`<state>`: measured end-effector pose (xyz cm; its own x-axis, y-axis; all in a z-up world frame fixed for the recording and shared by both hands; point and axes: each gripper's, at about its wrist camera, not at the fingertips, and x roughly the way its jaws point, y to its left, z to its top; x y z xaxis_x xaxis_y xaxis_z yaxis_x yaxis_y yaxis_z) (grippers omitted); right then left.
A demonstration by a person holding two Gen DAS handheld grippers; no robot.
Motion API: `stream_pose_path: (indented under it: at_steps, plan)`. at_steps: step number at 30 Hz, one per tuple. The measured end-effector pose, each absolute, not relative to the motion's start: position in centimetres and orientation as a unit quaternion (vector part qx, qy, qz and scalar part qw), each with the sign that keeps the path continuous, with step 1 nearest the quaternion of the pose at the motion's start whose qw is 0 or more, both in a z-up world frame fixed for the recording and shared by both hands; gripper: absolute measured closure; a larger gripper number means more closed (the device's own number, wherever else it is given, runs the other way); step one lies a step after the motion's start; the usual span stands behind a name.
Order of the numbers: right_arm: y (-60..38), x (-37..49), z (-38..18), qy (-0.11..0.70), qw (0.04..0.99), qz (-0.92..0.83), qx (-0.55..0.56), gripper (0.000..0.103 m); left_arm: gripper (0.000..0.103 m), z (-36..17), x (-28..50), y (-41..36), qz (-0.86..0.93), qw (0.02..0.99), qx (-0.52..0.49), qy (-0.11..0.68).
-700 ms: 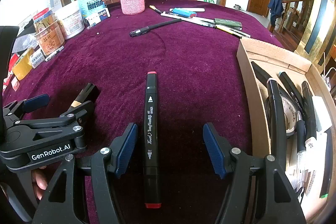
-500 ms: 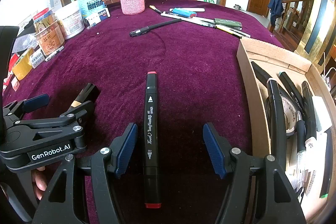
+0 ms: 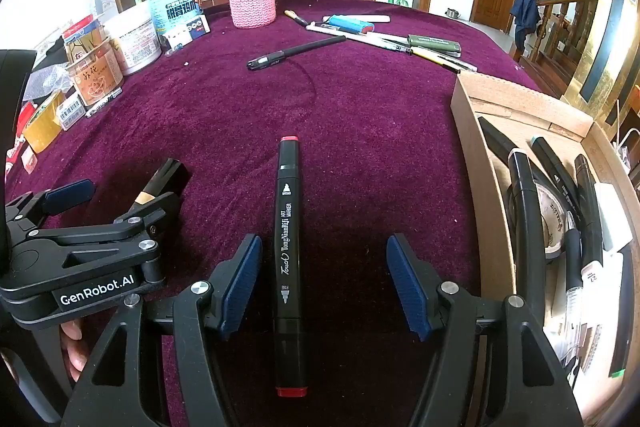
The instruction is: Organize rigid objects
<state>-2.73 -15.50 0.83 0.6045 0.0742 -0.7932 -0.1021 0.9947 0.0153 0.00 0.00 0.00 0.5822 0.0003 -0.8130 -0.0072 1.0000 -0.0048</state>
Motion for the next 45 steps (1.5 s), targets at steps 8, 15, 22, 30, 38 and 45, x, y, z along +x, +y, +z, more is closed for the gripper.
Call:
stream_pose_path:
  at_steps: [8, 15, 22, 30, 38, 45]
  plan:
    - [-15.5, -2.7, 0.8, 0.442, 0.896, 0.049, -0.016, 0.044, 0.0, 0.0, 0.0, 0.0, 0.002, 0.889, -0.004, 0.457]
    - [-15.5, -2.7, 0.8, 0.442, 0.896, 0.049, -0.016, 0.044, 0.0, 0.0, 0.0, 0.0, 0.002, 0.889, -0.004, 0.457]
    - [-15.2, -2.9, 1.0, 0.453, 0.889, 0.058, -0.02, 0.038, 0.0, 0.1, -0.9, 0.5, 0.001, 0.887, 0.001, 0.461]
    - [-13.4, -8.5, 0.6, 0.466, 0.88, 0.082, -0.032, 0.012, 0.0, 0.2, -7.6, 3.0, 0.0, 0.886, 0.0, 0.463]
    - [-12.2, -9.9, 0.9, 0.488, 0.867, 0.088, -0.046, 0.002, 0.0, 0.6, -9.5, 3.5, -0.025, 0.876, -0.004, 0.482]
    - [-12.2, -10.5, 0.5, 0.483, 0.87, 0.089, -0.044, 0.002, 0.0, 0.4, -9.5, 3.4, -0.014, 0.875, 0.002, 0.484]
